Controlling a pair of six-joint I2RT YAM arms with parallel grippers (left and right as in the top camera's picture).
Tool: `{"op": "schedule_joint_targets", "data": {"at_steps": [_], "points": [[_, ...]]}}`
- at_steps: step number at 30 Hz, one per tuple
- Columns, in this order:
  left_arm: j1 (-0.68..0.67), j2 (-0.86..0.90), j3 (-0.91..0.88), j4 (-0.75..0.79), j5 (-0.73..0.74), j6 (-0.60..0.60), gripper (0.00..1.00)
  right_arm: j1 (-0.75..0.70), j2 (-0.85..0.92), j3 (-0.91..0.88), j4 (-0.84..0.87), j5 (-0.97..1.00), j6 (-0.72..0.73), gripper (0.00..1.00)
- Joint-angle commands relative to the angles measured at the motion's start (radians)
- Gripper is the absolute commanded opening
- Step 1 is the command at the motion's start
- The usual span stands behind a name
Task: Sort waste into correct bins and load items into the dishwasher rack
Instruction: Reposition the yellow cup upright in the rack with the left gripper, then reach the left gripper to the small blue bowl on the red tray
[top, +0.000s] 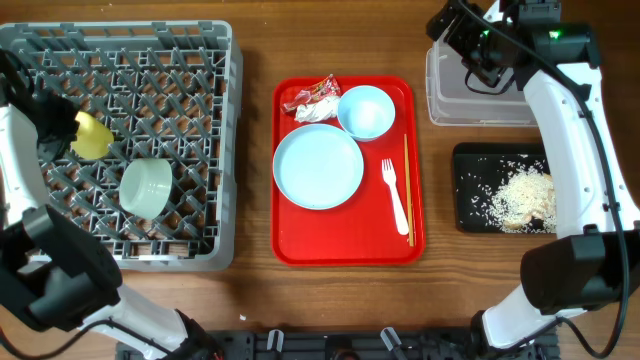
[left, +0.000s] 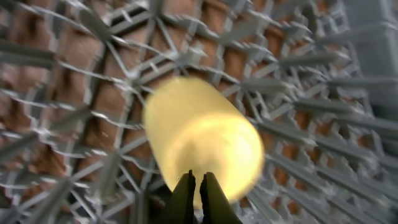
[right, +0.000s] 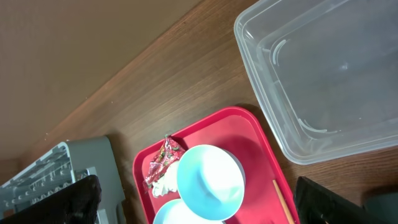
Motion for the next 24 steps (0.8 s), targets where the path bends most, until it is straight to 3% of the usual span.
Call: {"op": "schedule_joint_targets", "data": {"at_steps": [1, 2, 3, 4, 6, 7, 13, 19, 24], "points": [[-0.013, -0.166, 0.028, 0.002, 0.115, 0.001, 0.04, 0.002, 0.012, -0.004, 0.002, 0.013, -0.006, 1.0], [-0.019, -0.2, 0.028, 0.002, 0.14, 0.001, 0.04, 0.002, 0.012, -0.004, 0.002, 0.013, -0.006, 1.0], [-0.03, -0.241, 0.028, -0.001, 0.179, 0.001, 0.16, 0.002, 0.012, -0.004, 0.002, 0.013, -0.006, 1.0], [-0.039, -0.271, 0.028, -0.005, 0.222, 0.001, 0.3, 0.002, 0.012, -0.004, 0.002, 0.013, -0.006, 1.0], [-0.082, -0.334, 0.027, -0.008, 0.366, 0.001, 0.72, 0.002, 0.012, -0.004, 0.002, 0.013, -0.006, 1.0], [-0.126, -0.349, 0.027, -0.008, 0.418, 0.001, 0.81, 0.002, 0.012, -0.004, 0.002, 0.013, -0.006, 1.0], [-0.456, -0.305, 0.024, -0.012, 0.44, 0.02, 0.99, 0.002, 0.012, -0.004, 0.002, 0.013, -0.006, 1.0], [-0.742, -0.225, 0.024, 0.068, 0.426, 0.019, 1.0, 0.002, 0.012, -0.004, 0.002, 0.013, -0.006, 0.99], [-0.94, -0.121, 0.024, 0.103, 0.184, 0.019, 1.0, 0.002, 0.012, -0.004, 0.002, 0.013, -0.006, 1.0]]}}
